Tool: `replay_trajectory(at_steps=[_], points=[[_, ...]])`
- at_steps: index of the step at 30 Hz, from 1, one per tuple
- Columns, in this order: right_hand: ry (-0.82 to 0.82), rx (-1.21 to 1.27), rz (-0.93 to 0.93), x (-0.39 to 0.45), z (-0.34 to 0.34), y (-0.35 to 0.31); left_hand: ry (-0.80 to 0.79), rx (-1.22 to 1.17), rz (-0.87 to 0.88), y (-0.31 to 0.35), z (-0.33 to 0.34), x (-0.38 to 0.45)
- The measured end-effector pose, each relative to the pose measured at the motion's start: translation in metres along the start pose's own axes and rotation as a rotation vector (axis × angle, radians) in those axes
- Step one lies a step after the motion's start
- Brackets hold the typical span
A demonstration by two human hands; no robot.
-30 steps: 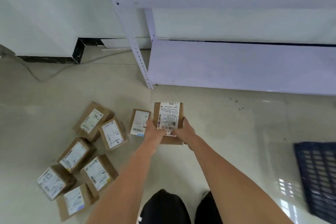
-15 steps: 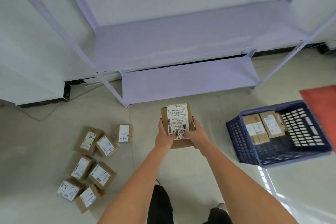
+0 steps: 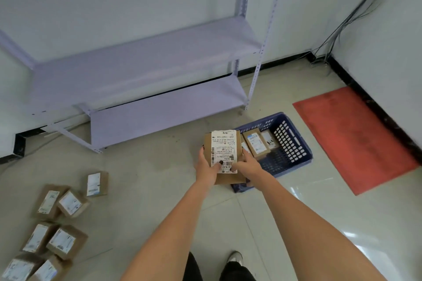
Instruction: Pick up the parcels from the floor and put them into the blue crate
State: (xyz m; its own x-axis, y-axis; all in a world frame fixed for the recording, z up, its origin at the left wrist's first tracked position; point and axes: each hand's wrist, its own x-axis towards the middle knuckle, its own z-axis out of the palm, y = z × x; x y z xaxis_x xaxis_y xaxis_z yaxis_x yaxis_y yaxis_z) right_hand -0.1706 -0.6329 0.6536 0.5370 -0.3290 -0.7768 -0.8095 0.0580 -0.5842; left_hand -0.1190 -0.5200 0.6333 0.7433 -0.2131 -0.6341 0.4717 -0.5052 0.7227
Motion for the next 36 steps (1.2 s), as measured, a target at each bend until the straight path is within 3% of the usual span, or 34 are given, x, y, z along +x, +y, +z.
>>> replay_trajectory(at_steps=[9, 20, 28, 36], points=[[0.055, 0.058, 0.034, 0.041, -0.163, 0.028, -0.089, -0.002, 0.049, 0.057, 0.157, 0.020], [-0.012, -0.082, 0.055, 0.158, -0.329, 0.034, -0.084, -0.127, -0.083, 0.116, 0.320, 0.084], [-0.074, -0.185, 0.140, 0.245, -0.379, 0.045, -0.041, -0.104, -0.164, 0.125, 0.382, 0.146], [-0.087, -0.349, 0.096, 0.387, -0.369, 0.097, 0.046, -0.046, -0.234, 0.067, 0.439, 0.262]])
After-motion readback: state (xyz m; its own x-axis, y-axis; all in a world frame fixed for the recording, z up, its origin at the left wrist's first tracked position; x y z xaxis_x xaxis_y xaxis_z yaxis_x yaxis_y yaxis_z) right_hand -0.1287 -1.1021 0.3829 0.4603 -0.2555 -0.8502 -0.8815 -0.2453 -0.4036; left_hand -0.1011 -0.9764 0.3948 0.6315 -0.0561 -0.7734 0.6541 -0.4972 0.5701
